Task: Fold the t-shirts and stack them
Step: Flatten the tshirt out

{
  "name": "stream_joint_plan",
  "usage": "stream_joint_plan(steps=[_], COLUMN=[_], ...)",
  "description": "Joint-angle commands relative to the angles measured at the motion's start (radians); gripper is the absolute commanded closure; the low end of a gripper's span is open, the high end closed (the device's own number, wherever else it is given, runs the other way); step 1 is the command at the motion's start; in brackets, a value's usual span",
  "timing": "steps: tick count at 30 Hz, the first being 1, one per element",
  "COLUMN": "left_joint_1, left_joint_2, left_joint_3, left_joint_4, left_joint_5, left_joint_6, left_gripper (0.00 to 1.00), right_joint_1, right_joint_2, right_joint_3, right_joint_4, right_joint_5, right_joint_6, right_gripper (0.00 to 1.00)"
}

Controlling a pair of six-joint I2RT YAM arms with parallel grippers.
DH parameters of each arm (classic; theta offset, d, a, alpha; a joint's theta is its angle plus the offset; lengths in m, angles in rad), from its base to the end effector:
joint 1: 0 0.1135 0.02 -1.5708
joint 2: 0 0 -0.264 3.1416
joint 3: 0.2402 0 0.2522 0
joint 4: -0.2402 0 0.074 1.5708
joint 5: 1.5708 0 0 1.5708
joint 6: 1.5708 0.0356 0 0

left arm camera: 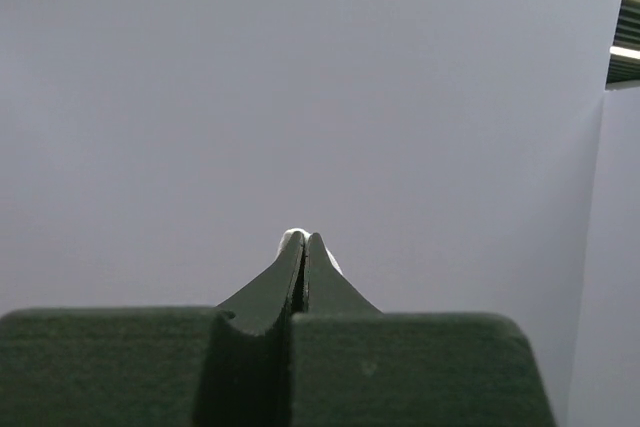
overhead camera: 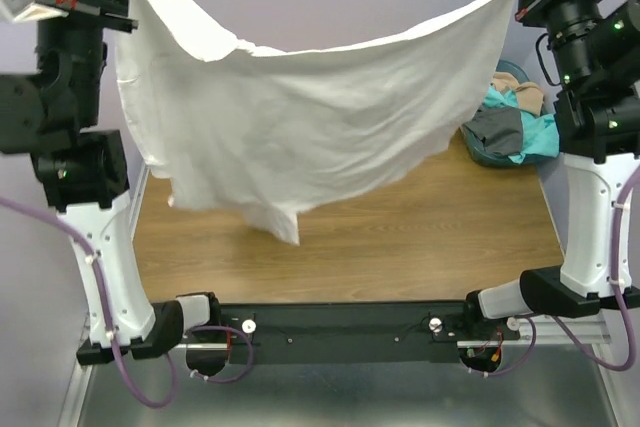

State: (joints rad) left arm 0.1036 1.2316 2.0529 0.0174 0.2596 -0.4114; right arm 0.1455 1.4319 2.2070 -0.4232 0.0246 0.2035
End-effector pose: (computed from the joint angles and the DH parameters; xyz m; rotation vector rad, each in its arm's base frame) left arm 0.1278 0.0041 0.6633 0.0547 0.7718 -0.3874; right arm 0.2171 0.0309 0.6270 0.0571 1.2227 0.2895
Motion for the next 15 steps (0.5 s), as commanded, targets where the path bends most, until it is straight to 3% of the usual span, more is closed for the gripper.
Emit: stream_joint_plan(steps=[1,7,15], left_joint_1=[0.004,0.001,-0.016], left_joint_2=[0.117,0.25,0.364], left_joint_3=[-0.062,-0.108,-0.065], left_joint_4=[0.019,0.001,-0.079], left_joint_5=[0.092,0.182,0.23], left_joint_6=[-0.043,-0.052,-0.01], left_gripper=[1.0,1.0,1.0], right_joint_1=[-0.001,-0.001,0.0], right_joint_2=[0.062,0.153,0.237], right_joint_3=[-0.104,-0.211,-0.222], right_joint_4=[0.026,0.055,0.066], right_joint_5=[0.029,0.04,0.034], right_joint_6=[0.031,0.062,0.065], right_gripper=[1.0,1.0,1.0])
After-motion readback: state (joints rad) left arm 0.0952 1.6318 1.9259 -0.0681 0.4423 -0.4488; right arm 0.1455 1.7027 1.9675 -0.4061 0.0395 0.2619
